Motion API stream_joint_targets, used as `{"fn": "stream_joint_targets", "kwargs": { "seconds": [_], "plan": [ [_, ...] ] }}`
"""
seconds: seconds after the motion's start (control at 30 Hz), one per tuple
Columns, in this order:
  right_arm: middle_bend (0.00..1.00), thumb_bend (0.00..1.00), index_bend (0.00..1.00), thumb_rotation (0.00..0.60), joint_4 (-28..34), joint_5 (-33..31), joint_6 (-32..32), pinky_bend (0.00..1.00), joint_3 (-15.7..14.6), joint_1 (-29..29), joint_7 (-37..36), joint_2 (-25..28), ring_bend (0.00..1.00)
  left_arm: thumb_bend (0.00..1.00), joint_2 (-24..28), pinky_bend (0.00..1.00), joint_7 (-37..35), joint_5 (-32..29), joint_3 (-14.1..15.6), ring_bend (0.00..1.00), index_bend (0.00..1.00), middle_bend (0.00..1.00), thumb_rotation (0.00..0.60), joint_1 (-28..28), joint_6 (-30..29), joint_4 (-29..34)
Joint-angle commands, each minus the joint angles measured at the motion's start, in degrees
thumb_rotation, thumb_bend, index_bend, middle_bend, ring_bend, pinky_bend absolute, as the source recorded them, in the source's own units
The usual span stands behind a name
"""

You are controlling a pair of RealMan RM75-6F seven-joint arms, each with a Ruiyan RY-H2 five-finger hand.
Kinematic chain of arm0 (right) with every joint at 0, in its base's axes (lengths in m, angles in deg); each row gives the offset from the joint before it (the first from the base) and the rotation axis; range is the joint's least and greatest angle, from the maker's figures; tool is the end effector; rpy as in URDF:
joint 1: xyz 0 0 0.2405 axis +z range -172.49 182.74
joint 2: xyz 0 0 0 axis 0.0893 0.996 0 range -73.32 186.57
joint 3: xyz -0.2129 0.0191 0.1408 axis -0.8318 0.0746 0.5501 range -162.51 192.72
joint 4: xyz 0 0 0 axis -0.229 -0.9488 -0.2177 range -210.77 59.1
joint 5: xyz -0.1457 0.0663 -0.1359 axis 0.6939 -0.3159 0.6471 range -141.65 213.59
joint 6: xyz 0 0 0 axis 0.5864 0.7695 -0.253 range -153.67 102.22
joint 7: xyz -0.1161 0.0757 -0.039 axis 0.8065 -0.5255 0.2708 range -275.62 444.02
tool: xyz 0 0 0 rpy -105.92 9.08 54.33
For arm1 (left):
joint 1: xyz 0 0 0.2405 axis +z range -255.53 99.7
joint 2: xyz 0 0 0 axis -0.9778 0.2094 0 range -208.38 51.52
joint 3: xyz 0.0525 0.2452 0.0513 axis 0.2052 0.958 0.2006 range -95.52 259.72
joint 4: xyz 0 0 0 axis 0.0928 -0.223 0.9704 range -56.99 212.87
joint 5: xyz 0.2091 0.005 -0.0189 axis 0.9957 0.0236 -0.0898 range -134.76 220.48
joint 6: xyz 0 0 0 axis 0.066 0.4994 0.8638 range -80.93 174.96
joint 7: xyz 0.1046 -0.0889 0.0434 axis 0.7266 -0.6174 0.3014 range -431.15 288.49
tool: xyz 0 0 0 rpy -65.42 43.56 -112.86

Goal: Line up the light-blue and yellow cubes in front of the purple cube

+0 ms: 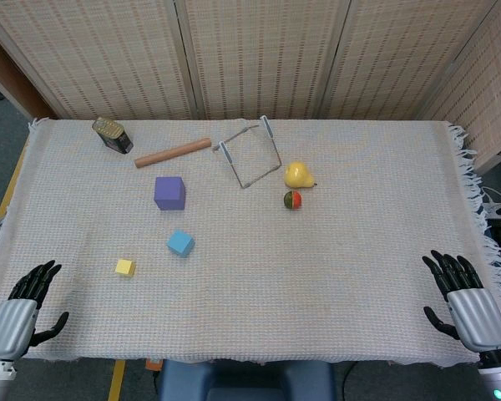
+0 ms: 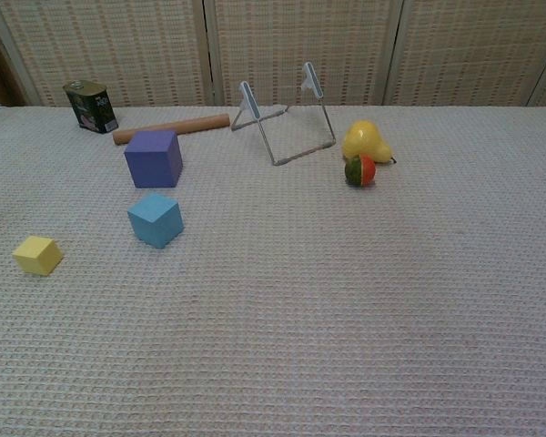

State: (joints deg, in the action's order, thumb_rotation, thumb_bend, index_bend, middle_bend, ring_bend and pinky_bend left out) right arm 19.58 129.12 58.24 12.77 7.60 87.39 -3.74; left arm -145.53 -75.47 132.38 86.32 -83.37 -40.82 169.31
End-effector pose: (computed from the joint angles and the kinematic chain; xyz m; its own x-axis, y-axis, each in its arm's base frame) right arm -0.3044 -0.1471 0.1536 0.4666 -0.1221 0.8760 -0.8840 -0.0973 0.4573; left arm -0.3062 0.1575 0.1309 0.3053 0.0815 0.9487 0.9512 -0.0727 -0.2999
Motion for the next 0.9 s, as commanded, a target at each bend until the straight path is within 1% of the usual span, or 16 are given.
{"fn": "stream_joint_targets", "kwargs": {
  "seconds": [0.03, 0.07, 0.1, 0.13, 0.2, 0.27, 0.33, 0.37, 0.43, 0.47, 0.5, 0.53, 0.57, 0.7, 0.8, 0.9],
  "plan": [
    [0.0, 0.08, 0.0, 0.6, 0.0, 0.0, -0.3, 0.0, 0.0, 0.2, -0.1, 0.0, 0.0, 0.36, -0.8, 0.19, -0.5, 1.3, -0.7, 0.01, 0.0, 0.01, 0.6, -0.4, -0.5, 0.2],
    [0.0, 0.08, 0.0, 0.6, 0.1, -0.1, -0.5, 0.0, 0.0, 0.2, 0.1, -0.1, 0.0, 0.36, -1.4, 0.23, -0.2, 1.8, -1.4, 0.03, 0.0, 0.04, 0.6, -0.7, -0.9, 0.4],
    [0.0, 0.08, 0.0, 0.6, 0.1, -0.2, -0.6, 0.0, 0.1, 0.3, 0.2, -0.2, 0.0, 0.36, -2.1, 0.36, 0.7, 2.4, -2.0, 0.12, 0.0, 0.12, 0.6, -1.3, -1.1, 0.5],
    [0.0, 0.08, 0.0, 0.6, 0.1, -0.4, -1.0, 0.0, 0.2, 0.5, 0.4, -0.4, 0.0, 0.36, -3.2, 0.53, 2.0, 3.2, -2.9, 0.23, 0.0, 0.22, 0.6, -2.2, -0.8, 0.8],
    [0.0, 0.08, 0.0, 0.6, 0.1, -0.6, -1.8, 0.0, 0.3, 1.0, 0.7, -0.6, 0.0, 0.36, -4.3, 0.84, 3.8, 4.6, -3.7, 0.47, 0.0, 0.36, 0.6, -4.4, 1.1, 1.4],
    [0.0, 0.08, 0.0, 0.6, 0.2, -0.6, -2.8, 0.0, 0.2, 1.5, 0.9, -0.6, 0.0, 0.37, -5.2, 0.97, 6.5, 6.0, -5.0, 0.62, 0.01, 0.47, 0.6, -7.4, 4.1, 1.1],
    [0.0, 0.08, 0.0, 0.6, 0.3, -0.7, -3.4, 0.0, 0.1, 1.8, 1.0, -0.6, 0.0, 0.36, -6.3, 1.0, 9.9, 7.3, -6.5, 0.72, 0.05, 0.63, 0.6, -9.9, 5.8, -0.7],
    [0.0, 0.08, 0.0, 0.6, 0.4, -0.6, -3.7, 0.0, 0.0, 1.9, 0.8, -0.6, 0.0, 0.36, -7.0, 1.0, 11.8, 7.9, -7.3, 0.77, 0.08, 0.73, 0.6, -11.6, 7.3, -2.0],
    [0.0, 0.08, 0.0, 0.6, 0.5, -0.8, -3.8, 0.0, 0.1, 2.0, 0.6, -0.5, 0.0, 0.36, -6.9, 1.0, 13.2, 8.0, -7.8, 0.87, 0.09, 0.92, 0.6, -14.5, 11.6, -3.1],
    [0.0, 0.08, 0.0, 0.6, 0.5, -1.0, -3.8, 0.0, 0.1, 2.0, 0.6, -0.5, 0.0, 0.36, -6.5, 1.0, 13.0, 7.5, -8.0, 0.91, 0.09, 0.98, 0.6, -16.4, 14.8, -3.4],
    [0.0, 0.08, 0.0, 0.6, 0.4, -1.2, -3.9, 0.0, 0.1, 1.9, 0.7, -0.5, 0.0, 0.36, -6.1, 1.0, 12.6, 6.8, -8.3, 0.94, 0.09, 1.0, 0.6, -18.4, 18.3, -3.9],
    [0.0, 0.08, 0.0, 0.6, 0.4, -1.4, -3.9, 0.0, 0.2, 1.9, 0.8, -0.5, 0.0, 0.36, -5.9, 1.0, 12.4, 6.4, -8.4, 0.96, 0.09, 1.0, 0.6, -19.4, 20.0, -4.2],
    [0.0, 0.08, 0.0, 0.6, 0.4, -1.7, -3.9, 0.0, 0.3, 1.9, 1.0, -0.6, 0.0, 0.36, -5.8, 1.0, 12.2, 5.6, -8.7, 0.97, 0.09, 1.0, 0.6, -21.2, 23.0, -5.1],
    [0.0, 0.08, 0.0, 0.6, 0.6, -3.3, -4.6, 0.0, 0.8, 2.0, 2.4, -1.1, 0.0, 0.37, -7.7, 1.0, 12.0, 3.2, -9.8, 1.0, 0.17, 1.0, 0.6, -26.0, 30.3, -8.5],
    [0.0, 0.08, 0.0, 0.6, 0.7, -4.1, -4.8, 0.0, 1.1, 2.1, 2.8, -1.4, 0.0, 0.37, -10.0, 1.0, 13.7, 3.0, -10.1, 1.0, 0.17, 1.0, 0.6, -28.4, 32.3, -11.6],
    [0.0, 0.09, 0.0, 0.6, 0.5, -4.4, -4.9, 0.0, 1.3, 2.3, 2.8, -1.6, 0.0, 0.37, -13.3, 1.0, 16.0, 4.1, -10.5, 1.0, 0.16, 1.0, 0.6, -30.1, 30.9, -16.2]
  ]
}}
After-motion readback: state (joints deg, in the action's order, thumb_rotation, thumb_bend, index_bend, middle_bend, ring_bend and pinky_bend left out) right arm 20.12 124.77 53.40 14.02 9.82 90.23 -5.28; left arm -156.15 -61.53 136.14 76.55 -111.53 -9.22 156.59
